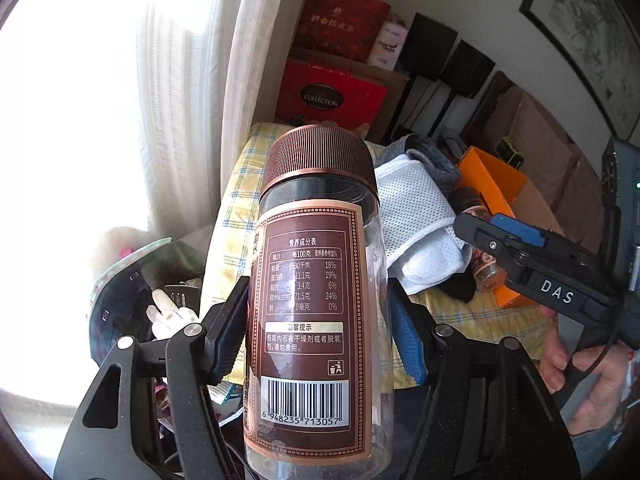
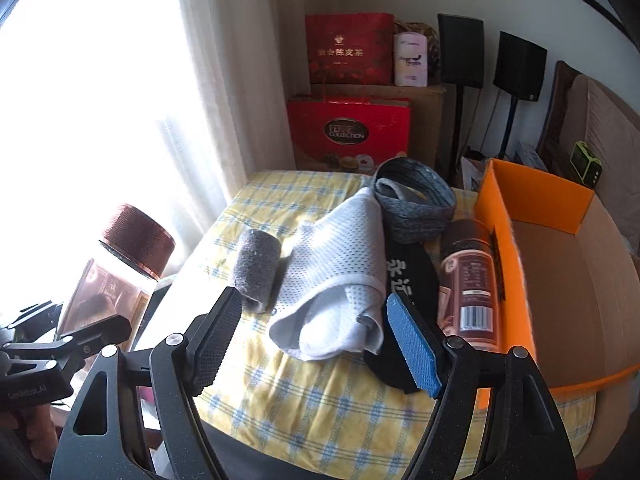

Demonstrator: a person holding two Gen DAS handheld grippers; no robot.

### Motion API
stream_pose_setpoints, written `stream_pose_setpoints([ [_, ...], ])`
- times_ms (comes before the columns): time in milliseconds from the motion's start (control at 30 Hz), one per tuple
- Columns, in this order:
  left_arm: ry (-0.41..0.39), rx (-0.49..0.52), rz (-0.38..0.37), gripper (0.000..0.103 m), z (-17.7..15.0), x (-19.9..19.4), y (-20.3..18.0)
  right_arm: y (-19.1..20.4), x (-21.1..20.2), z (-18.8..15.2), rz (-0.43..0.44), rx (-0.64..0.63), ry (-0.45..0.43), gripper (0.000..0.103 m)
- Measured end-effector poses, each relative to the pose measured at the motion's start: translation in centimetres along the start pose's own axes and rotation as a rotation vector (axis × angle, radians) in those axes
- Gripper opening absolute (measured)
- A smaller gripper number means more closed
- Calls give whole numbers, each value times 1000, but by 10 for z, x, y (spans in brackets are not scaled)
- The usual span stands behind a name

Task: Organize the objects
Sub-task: 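Grasp the grey rolled sock with the right tool while the left tool holds the jar, then carry jar and sock into the orange box and open both tools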

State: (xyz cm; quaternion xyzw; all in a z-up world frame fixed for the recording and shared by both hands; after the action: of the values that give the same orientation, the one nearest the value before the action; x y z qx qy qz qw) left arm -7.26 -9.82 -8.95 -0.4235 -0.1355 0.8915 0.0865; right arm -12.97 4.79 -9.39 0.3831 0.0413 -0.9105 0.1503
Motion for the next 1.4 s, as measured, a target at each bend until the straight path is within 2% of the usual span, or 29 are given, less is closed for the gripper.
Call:
stream_pose_setpoints([
  [200, -11, -27, 42, 62, 0, 2, 27, 33, 57, 9, 30, -26, 75, 77],
  [333, -9, -45, 52, 62, 0, 4, 38, 40, 89, 9, 35, -7, 122, 77],
  [400, -6, -52, 52, 62, 0, 6, 42, 41, 103, 9, 33, -8, 144, 72],
  [467, -3, -57, 52, 62, 0, 8, 44, 45, 112, 8, 44, -13, 164, 55],
  [533, 1, -62, 50, 62, 1, 11, 45, 49, 120, 6, 46, -24, 185, 46],
  [700, 7, -66, 48, 62, 1, 14, 46, 54, 133, -2, 34, -55, 228, 42],
  [733, 8, -66, 49, 62, 1, 15, 45, 54, 133, -3, 29, -63, 229, 36],
  [767, 10, -66, 48, 62, 1, 15, 44, 55, 132, -3, 34, -67, 231, 25],
  [800, 11, -69, 47, 62, 2, 16, 43, 56, 131, -3, 49, -63, 233, 19],
  [867, 11, -76, 35, 62, 4, 16, 39, 56, 126, -1, 77, -50, 233, 14],
  [967, 7, -74, 22, 62, 8, 15, 30, 55, 112, 4, 115, -26, 225, 13],
  [1133, -1, -47, 8, 62, 18, 13, 8, 42, 67, 23, 138, -8, 148, 13],
  [1400, -11, 13, -81, 62, 39, 21, -56, -16, -2, 41, 62, 11, 53, 13],
])
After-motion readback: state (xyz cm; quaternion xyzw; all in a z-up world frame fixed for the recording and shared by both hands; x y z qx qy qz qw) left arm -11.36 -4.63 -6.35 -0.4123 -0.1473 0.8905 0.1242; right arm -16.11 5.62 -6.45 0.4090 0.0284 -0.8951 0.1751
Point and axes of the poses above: each gripper's, at about its wrist camera, not at the fingertips, and x roughly the way its jaws point, y to its left, z to its top, the point moved 8 cm from there along x, roughly the way its jaws point, and after that the axes turned 4 degrees about -z, right-handed, at the moved point
